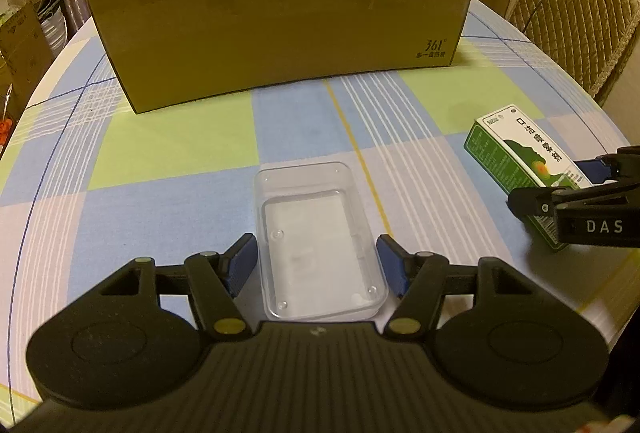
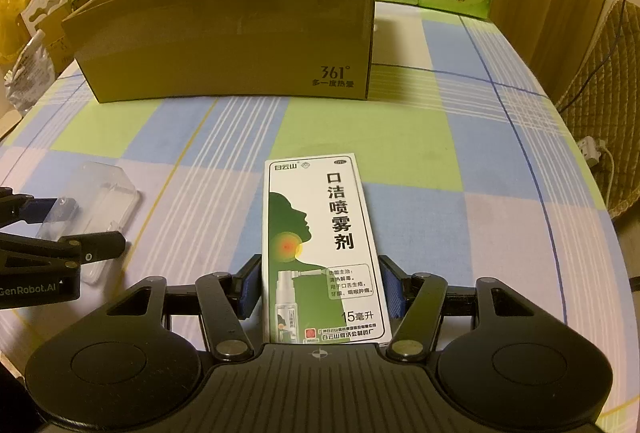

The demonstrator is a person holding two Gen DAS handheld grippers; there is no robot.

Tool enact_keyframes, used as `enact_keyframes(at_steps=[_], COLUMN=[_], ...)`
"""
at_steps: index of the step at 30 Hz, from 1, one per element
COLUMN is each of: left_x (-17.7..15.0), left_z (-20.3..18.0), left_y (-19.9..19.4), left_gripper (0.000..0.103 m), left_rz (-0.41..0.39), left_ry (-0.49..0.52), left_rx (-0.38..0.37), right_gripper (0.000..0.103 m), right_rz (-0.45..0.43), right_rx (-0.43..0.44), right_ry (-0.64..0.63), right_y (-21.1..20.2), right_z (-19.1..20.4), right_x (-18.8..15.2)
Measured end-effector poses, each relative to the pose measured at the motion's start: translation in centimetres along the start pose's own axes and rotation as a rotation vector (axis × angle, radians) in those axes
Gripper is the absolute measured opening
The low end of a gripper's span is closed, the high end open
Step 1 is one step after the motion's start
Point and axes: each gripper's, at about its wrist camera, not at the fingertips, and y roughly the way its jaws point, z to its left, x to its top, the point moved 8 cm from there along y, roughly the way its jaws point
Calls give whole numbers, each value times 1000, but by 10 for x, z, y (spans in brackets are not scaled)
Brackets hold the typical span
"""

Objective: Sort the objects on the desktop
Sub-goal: 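Lift the spray box and clear tray and carry both over the cardboard box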

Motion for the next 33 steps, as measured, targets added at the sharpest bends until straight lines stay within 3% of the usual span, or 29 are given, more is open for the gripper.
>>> enact_keyframes(at_steps=[5, 10, 23, 33], left_x=[-1, 0, 0, 6], left_z=[-1, -1, -6, -13], left_y=[0, -1, -13, -30], left_gripper=[62, 53, 52, 52], left_rz=[-5, -11, -26, -52], left_ry=[-3, -8, -12, -7], left_rx=[5, 9, -11, -31], right_gripper=[58, 56, 53, 53], right_rz=[-6, -10, -33, -89], right_rx=[-6, -9, -10, 10], right_ry=[-3, 2, -2, 18], right_y=[0, 0, -10, -42], right_z=[0, 0, 4, 11], right_x=[0, 1, 1, 8])
